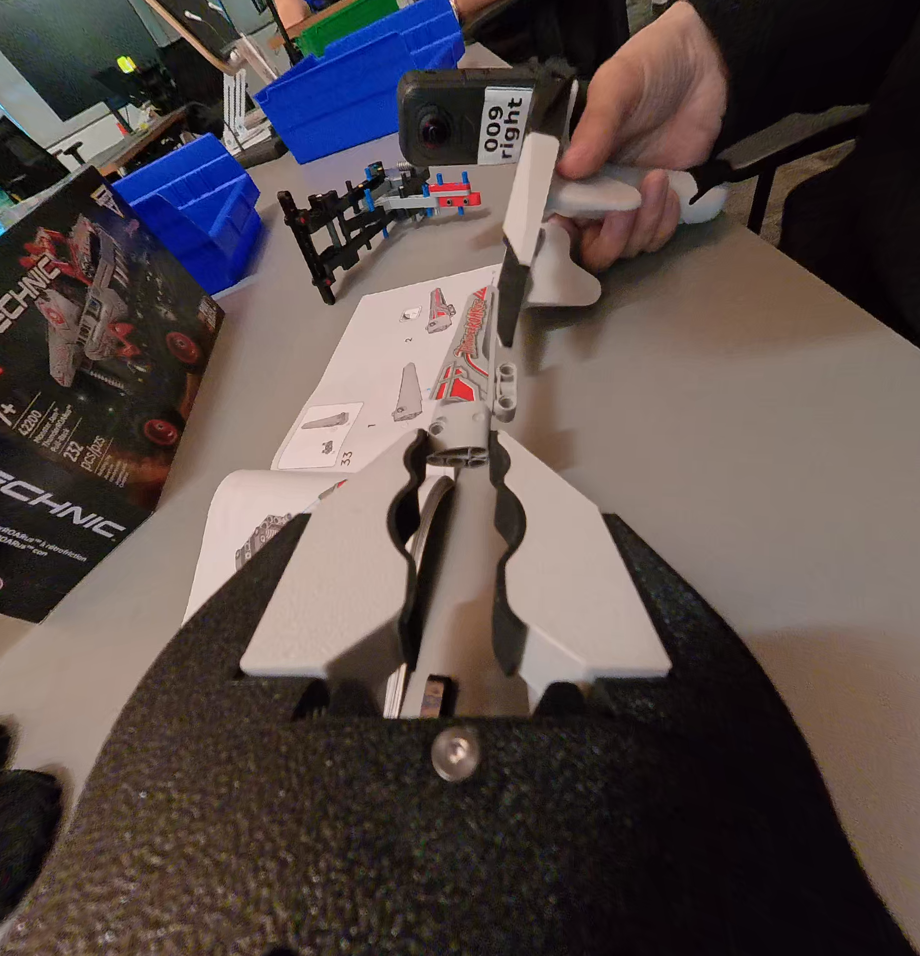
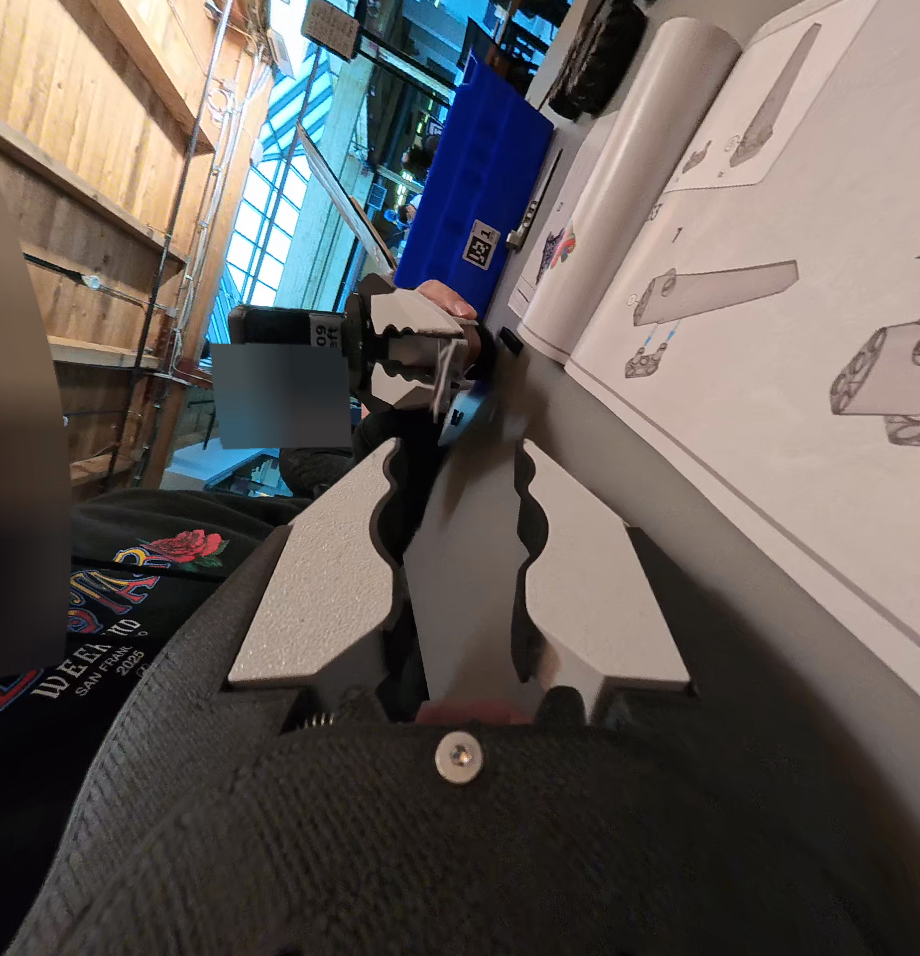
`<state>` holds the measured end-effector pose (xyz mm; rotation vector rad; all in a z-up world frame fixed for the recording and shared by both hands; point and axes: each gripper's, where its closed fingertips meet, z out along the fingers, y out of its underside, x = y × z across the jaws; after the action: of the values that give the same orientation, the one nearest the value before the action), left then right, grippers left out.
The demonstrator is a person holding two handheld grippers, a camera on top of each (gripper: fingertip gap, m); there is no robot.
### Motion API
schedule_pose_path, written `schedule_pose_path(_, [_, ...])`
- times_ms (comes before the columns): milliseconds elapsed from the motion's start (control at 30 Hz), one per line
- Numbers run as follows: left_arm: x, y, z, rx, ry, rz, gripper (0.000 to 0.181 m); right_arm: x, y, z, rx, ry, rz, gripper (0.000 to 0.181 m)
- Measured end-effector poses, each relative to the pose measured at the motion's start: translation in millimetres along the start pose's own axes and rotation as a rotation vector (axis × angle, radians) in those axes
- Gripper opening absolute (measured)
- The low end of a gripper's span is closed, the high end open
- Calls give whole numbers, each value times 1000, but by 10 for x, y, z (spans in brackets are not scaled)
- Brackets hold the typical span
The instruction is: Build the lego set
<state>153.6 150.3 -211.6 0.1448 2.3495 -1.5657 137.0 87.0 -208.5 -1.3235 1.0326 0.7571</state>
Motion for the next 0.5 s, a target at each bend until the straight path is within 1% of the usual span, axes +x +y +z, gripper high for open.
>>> schedule_pose_path(33, [0,3,3,-2,-2,4,21,-7,-5,3,3,-4,-3,39])
schedule_pose_path(133, [9,6,10,-6,-13,33,21,-30,-30,18,25,-17,-6,35])
schedule_pose_path(233, [0,-6,30,-3,-50,105,21,-40,-51,35,39,-29,3,30])
schedule_pose_path(333, [-32,-67,45,1,-132,271,21,-49,-54,55,38,-35,4,29])
schedule_pose_path(400, [-38,-81,71,-42,-177,390,21,-85,-53,57,39,-53,-10,23])
schedule_pose_path(500, [-22,-94,111,-71,-207,479,21,-118,-71,36,55,-72,-18,18])
